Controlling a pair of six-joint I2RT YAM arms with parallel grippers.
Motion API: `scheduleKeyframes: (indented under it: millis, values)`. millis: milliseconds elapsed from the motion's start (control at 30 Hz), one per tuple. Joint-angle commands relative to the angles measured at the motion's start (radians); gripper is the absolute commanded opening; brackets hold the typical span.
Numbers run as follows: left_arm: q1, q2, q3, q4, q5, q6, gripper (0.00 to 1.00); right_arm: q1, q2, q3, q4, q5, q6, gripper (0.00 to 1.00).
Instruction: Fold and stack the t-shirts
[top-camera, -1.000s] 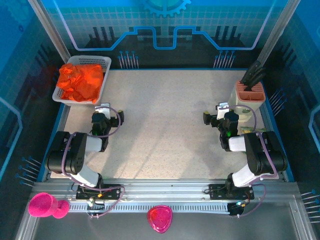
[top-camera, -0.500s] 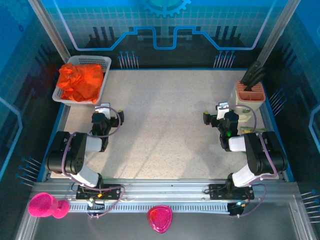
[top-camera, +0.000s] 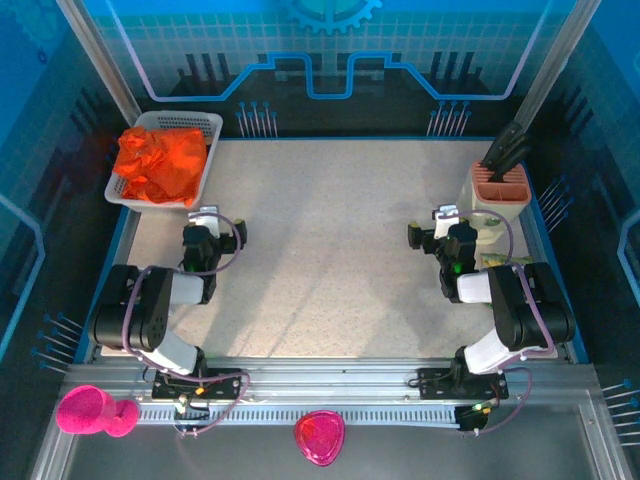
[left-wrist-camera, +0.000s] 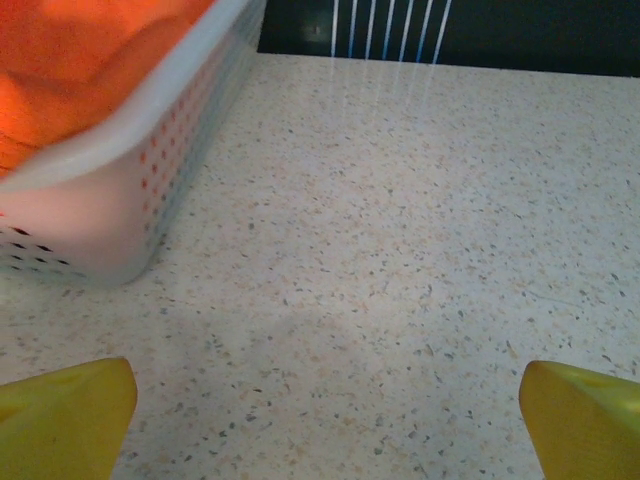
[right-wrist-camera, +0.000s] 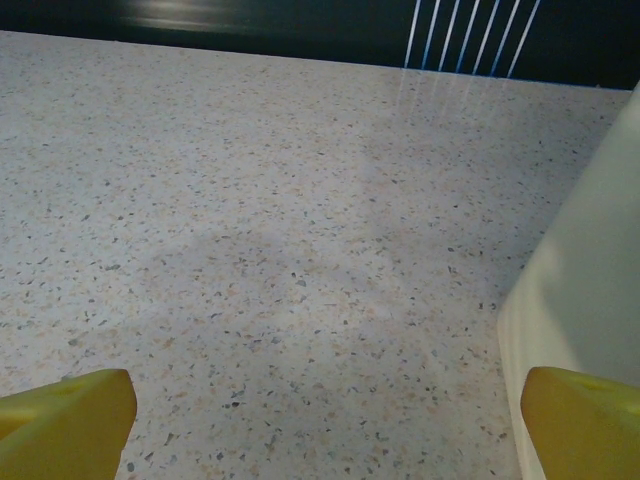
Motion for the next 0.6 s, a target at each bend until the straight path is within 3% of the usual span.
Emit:
scheduleKeyframes:
  millis: [0, 167, 300, 433, 567]
  values:
    - [-0.02, -0.145, -0.008, -0.078, -0.081, -0.021, 0.99, 0.017, -0.07, -0.006, -0.011, 0.087, 0.022, 1.0]
    - [-0.024, -0.369, 0.125, -0.522, -0.135, -0.14, 0.99, 0.056, -0.183, 0.031, -0.166, 0.197, 0.01, 1.0]
    - [-0.027, -0.455, 0.272, -0.856, -0.194, -0.272, 0.99, 0.113, -0.276, 0.089, -0.324, 0.278, 0.002, 1.0]
    - [-0.027, -0.434, 0.487, -1.172, -0.249, -0.337, 0.99, 0.127, -0.339, 0.235, -0.641, 0.282, 0.076, 1.0]
    - [-0.009, -0.291, 0.768, -1.478, -0.238, -0.347, 0.99, 0.134, -0.333, 0.404, -0.9, 0.212, 0.113, 1.0]
